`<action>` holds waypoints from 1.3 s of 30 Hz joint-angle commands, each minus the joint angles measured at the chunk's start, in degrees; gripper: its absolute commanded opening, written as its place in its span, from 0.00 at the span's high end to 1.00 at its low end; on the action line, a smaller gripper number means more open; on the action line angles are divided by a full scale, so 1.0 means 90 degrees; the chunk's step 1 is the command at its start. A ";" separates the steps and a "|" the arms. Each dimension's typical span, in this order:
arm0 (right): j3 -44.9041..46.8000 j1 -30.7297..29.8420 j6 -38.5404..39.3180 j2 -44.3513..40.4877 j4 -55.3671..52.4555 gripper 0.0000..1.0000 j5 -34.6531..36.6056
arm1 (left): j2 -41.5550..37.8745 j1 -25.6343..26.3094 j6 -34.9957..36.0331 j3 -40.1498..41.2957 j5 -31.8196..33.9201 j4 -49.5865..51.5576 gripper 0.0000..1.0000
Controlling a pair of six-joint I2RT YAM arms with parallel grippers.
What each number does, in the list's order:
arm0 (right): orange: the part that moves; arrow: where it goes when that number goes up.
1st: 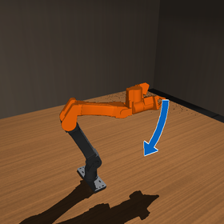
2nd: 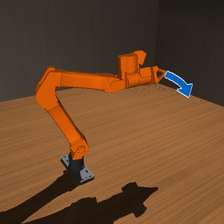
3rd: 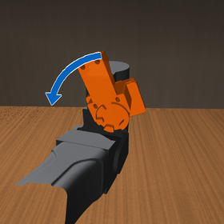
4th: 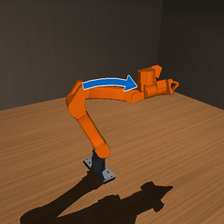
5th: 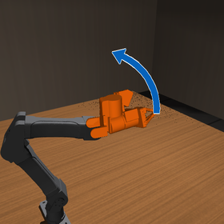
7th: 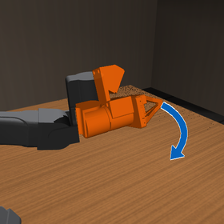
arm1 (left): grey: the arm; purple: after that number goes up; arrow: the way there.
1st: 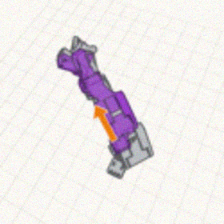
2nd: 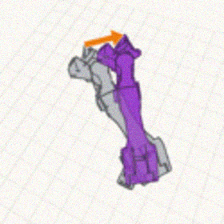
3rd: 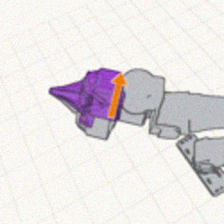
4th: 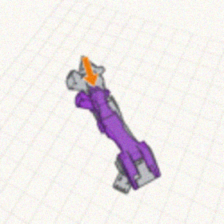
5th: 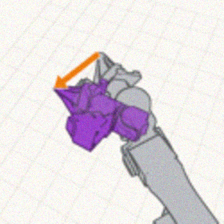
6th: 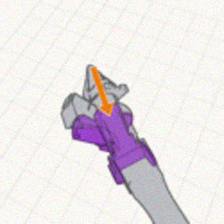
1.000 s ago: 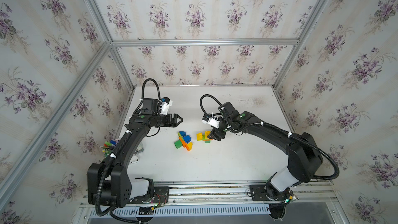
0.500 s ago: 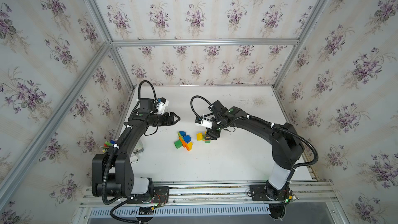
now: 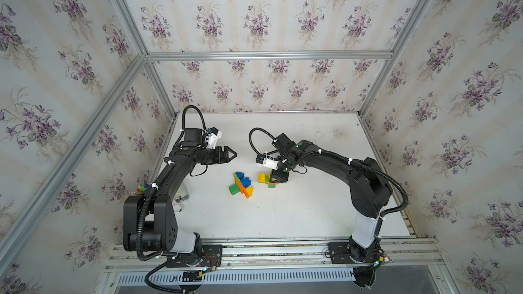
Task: Assemble a fork with lego
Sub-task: Adjust the lego brick at the center of the board.
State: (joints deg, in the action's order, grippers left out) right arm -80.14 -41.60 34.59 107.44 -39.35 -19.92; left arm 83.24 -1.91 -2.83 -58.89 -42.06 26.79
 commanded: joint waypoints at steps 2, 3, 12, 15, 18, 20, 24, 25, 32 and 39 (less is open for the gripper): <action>-0.0050 0.0004 -0.0008 0.0047 -0.0197 0.67 -0.0218 | 0.0023 -0.0041 -0.0035 -0.0038 -0.0112 -0.0078 0.13; -0.0051 0.0010 -0.0015 0.0040 -0.0198 0.69 -0.0217 | 0.0033 -0.0050 -0.0029 -0.0038 -0.0113 -0.0076 0.13; -0.0187 0.0259 -0.0121 0.0075 -0.0426 0.73 -0.0679 | 0.0121 -0.0089 -0.0033 -0.0096 -0.0284 -0.0088 0.13; -0.0263 0.0438 -0.0094 0.0051 -0.0681 0.72 -0.1012 | 0.0173 -0.0094 0.0035 -0.0196 -0.0344 0.0022 0.13; -0.0243 0.0558 -0.0036 0.0029 -0.0860 0.72 -0.1371 | 0.0250 -0.0100 0.0130 -0.0317 -0.0385 0.0161 0.13; -0.0232 0.0603 -0.0025 0.0053 -0.0959 0.72 -0.1524 | 0.0300 -0.0102 0.0148 -0.0374 -0.0430 0.0220 0.13; -0.0119 0.0694 -0.0049 0.0133 -0.1038 0.71 -0.1787 | 0.0359 -0.0102 0.0121 -0.0438 -0.0515 0.0236 0.13; -0.0078 0.0720 -0.0053 0.0155 -0.1038 0.71 -0.1849 | 0.0365 -0.0107 0.0124 -0.0448 -0.0527 0.0234 0.13; -0.0087 0.1028 -0.0054 0.0503 -0.1056 0.65 -0.2298 | 0.0525 -0.0110 0.0151 -0.0586 -0.0555 0.0334 0.13; -0.0305 0.1107 0.0042 0.0957 -0.1344 0.60 -0.2490 | 0.0723 -0.0113 0.0230 -0.0764 -0.0586 0.0490 0.12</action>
State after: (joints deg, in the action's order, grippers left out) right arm -82.30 -31.55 33.23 114.80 -48.69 -40.99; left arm 89.27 -2.81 -1.83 -65.01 -46.61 30.28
